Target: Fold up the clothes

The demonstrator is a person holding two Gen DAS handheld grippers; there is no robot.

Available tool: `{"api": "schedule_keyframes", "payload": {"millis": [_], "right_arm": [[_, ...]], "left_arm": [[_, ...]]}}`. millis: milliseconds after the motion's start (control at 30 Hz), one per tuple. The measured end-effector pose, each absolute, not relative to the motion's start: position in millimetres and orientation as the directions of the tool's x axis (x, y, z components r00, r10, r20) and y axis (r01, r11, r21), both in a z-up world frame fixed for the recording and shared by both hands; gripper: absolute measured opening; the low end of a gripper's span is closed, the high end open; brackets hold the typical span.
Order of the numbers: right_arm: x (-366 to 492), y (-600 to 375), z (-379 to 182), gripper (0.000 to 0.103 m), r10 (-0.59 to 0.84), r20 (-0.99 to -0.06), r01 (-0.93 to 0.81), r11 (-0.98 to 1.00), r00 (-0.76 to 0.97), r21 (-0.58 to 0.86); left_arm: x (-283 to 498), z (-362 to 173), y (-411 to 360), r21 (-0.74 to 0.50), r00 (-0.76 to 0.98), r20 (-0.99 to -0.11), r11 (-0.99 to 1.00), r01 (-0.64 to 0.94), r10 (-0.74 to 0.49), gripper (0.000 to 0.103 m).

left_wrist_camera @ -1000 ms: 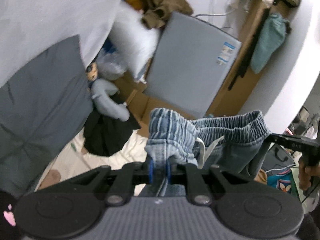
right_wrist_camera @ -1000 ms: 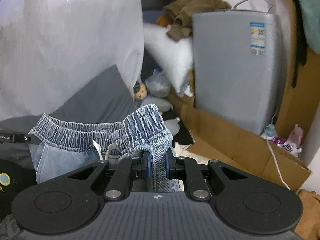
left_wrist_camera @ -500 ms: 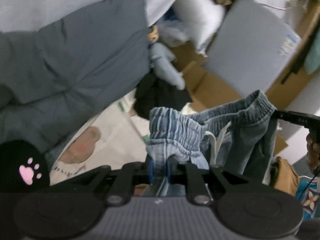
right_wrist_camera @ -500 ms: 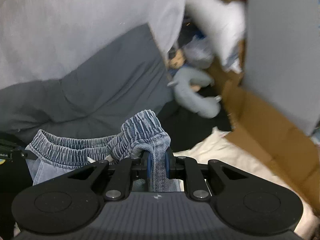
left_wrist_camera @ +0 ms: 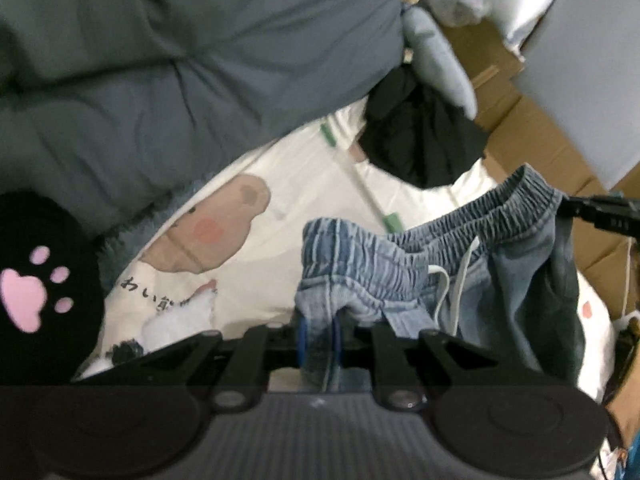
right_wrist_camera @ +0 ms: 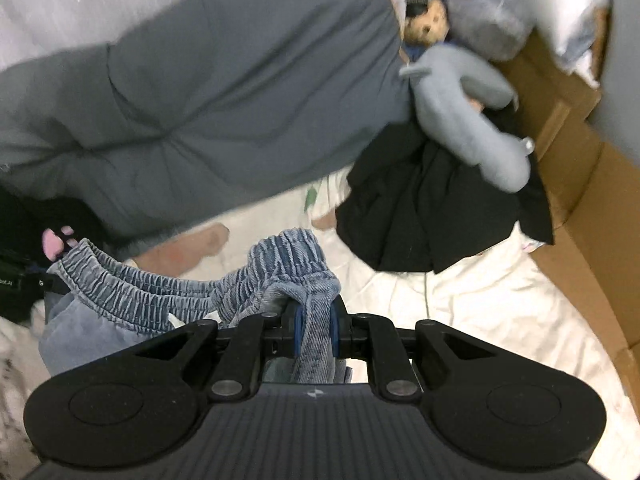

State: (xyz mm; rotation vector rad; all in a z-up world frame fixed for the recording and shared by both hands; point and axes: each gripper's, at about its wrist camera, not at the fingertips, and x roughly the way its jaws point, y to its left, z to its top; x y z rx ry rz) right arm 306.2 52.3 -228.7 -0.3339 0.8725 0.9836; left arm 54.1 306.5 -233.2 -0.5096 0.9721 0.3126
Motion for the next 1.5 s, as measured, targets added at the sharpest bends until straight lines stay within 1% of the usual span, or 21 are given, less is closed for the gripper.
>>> {"api": "schedule_keyframes", "payload": {"millis": [200, 300, 400, 633, 800, 967, 1067, 1133, 1233, 1333, 1367, 1500], "right_arm": [[325.6, 85.0, -276.3, 0.013, 0.534, -0.805, -0.860, 0.507, 0.259, 0.060], [331.0, 102.8, -287.4, 0.013, 0.499, -0.817, -0.863, 0.504, 0.290, 0.002], [333.5, 119.1, -285.8, 0.013, 0.480, -0.810, -0.859, 0.510, 0.336, -0.054], [338.9, 155.4, -263.5, 0.013, 0.465, -0.784, -0.864, 0.472, 0.412, -0.174], [349.0, 188.8, -251.9, 0.013, 0.463, -0.776, -0.869, 0.445, 0.429, -0.216], [354.5, 229.2, -253.0, 0.013, 0.459, -0.771, -0.883, 0.372, 0.442, -0.285], [361.8, 252.6, -258.5, 0.012, 0.456, -0.768, -0.886, 0.341, 0.449, -0.316], [365.8, 265.7, -261.6, 0.012, 0.458, -0.765, -0.885, 0.334, 0.452, -0.324], [365.2, 284.0, -264.2, 0.011, 0.464, -0.758, -0.886, 0.312, 0.458, -0.344], [361.4, 300.7, -265.9, 0.007, 0.472, -0.751, -0.887, 0.275, 0.461, -0.371], [360.7, 306.1, -266.4, 0.003, 0.474, -0.750, -0.887, 0.266, 0.461, -0.378], [361.6, 327.3, -277.6, 0.000, 0.464, -0.757, -0.888, 0.260, 0.459, -0.379]], "left_arm": [[61.5, -283.6, 328.6, -0.277, 0.497, -0.868, 0.830, -0.484, 0.000, 0.013], [63.1, -298.8, 337.2, -0.281, 0.495, -0.869, 0.833, -0.477, -0.010, 0.013], [61.6, -300.9, 344.3, -0.299, 0.513, -0.858, 0.821, -0.486, -0.008, 0.013], [63.6, -287.3, 355.7, -0.282, 0.562, -0.826, 0.835, -0.473, 0.040, 0.013], [68.9, -282.2, 369.8, -0.269, 0.569, -0.820, 0.840, -0.471, 0.057, 0.013], [73.8, -284.5, 391.0, -0.272, 0.563, -0.822, 0.814, -0.514, 0.081, 0.013], [77.4, -287.8, 397.2, -0.251, 0.555, -0.825, 0.810, -0.530, 0.108, 0.013], [79.2, -288.9, 398.7, -0.215, 0.544, -0.828, 0.819, -0.532, 0.136, 0.013], [73.3, -288.4, 406.9, -0.210, 0.533, -0.831, 0.797, -0.565, 0.159, 0.012], [64.5, -290.4, 415.6, -0.199, 0.515, -0.838, 0.777, -0.598, 0.182, 0.012], [62.3, -291.6, 417.5, -0.196, 0.511, -0.840, 0.773, -0.603, 0.186, 0.012], [56.8, -301.6, 425.5, -0.199, 0.495, -0.849, 0.755, -0.625, 0.186, 0.012]]}}
